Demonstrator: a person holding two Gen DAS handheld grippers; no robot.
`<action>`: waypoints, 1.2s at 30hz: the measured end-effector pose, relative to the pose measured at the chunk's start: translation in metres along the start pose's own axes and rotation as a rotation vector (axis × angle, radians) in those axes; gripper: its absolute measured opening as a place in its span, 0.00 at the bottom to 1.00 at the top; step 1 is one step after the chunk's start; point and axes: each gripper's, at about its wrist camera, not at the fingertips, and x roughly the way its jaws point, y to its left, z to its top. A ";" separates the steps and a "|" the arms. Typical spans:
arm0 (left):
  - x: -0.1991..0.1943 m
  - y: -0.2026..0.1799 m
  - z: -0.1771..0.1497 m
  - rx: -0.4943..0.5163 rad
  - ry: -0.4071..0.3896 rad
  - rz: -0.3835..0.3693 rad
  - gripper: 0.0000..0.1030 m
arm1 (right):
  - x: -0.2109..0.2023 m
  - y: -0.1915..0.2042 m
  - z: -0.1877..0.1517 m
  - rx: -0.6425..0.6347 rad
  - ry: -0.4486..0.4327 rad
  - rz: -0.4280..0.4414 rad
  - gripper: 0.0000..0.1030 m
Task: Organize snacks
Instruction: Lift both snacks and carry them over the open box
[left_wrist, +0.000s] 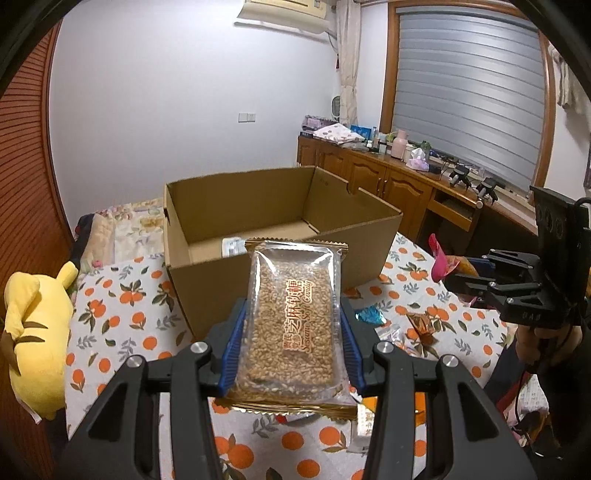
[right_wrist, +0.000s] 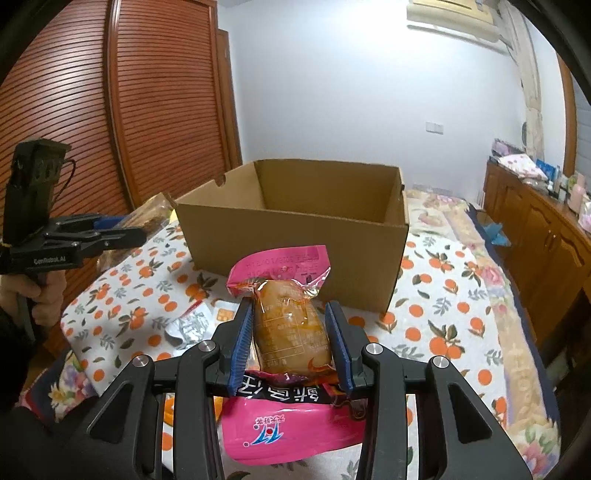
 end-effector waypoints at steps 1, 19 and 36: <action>-0.001 0.000 0.003 0.001 -0.005 -0.001 0.44 | 0.000 0.000 0.002 -0.006 -0.002 -0.003 0.38; 0.001 0.001 0.058 0.067 -0.076 0.023 0.44 | 0.028 -0.008 0.061 -0.039 -0.035 0.007 0.38; 0.064 0.039 0.078 0.010 -0.027 0.063 0.44 | 0.077 -0.020 0.111 -0.084 -0.030 0.037 0.38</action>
